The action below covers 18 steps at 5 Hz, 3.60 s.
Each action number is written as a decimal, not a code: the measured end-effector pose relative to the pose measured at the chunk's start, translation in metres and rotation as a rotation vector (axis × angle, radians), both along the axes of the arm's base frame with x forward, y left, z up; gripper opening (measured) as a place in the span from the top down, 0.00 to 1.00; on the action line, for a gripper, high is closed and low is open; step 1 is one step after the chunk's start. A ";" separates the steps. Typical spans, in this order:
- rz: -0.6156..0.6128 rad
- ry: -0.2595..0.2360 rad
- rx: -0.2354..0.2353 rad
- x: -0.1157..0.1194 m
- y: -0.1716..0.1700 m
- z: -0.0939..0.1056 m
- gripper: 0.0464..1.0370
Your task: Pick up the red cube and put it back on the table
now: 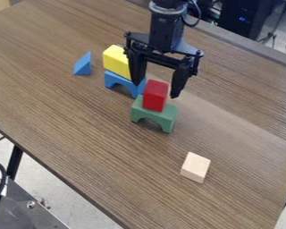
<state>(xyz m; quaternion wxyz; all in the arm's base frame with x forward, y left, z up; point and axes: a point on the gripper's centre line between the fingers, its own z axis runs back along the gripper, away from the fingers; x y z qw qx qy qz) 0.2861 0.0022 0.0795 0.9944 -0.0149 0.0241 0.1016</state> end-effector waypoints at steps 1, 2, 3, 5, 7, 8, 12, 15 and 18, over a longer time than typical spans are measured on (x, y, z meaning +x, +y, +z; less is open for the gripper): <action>-0.001 0.031 -0.001 -0.004 -0.001 -0.008 0.04; -0.014 0.036 0.008 -0.004 -0.003 -0.009 0.04; -0.012 0.040 0.009 -0.005 -0.003 -0.008 0.04; -0.016 0.028 0.001 -0.004 -0.005 -0.010 0.36; -0.019 0.023 -0.012 -0.004 -0.007 -0.011 0.49; -0.019 0.023 -0.010 -0.004 -0.007 -0.011 0.49; -0.353 -0.031 -0.067 -0.014 -0.086 0.014 0.49; -0.613 0.041 -0.045 -0.023 -0.168 -0.022 0.49; -0.562 0.039 -0.081 -0.027 -0.178 -0.041 0.42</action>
